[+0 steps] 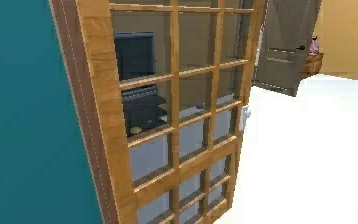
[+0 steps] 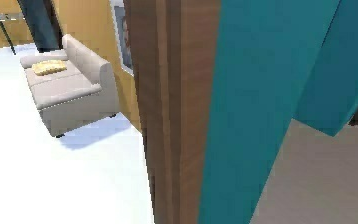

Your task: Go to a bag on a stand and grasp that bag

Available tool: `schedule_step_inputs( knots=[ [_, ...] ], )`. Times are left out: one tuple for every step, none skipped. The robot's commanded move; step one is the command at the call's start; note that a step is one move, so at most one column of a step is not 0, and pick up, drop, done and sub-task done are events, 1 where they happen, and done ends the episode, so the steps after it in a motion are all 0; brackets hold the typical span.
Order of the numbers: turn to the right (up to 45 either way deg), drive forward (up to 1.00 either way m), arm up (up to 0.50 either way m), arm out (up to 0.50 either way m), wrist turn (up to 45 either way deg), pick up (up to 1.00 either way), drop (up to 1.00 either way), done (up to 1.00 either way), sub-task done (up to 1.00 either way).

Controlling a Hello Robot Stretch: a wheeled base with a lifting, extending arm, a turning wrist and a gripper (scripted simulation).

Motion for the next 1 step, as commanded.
schedule_step_inputs(
  knots=[
    [-9.0,0.0,0.0,0.0,0.0,0.0,0.0,0.0,0.0]
  ],
)
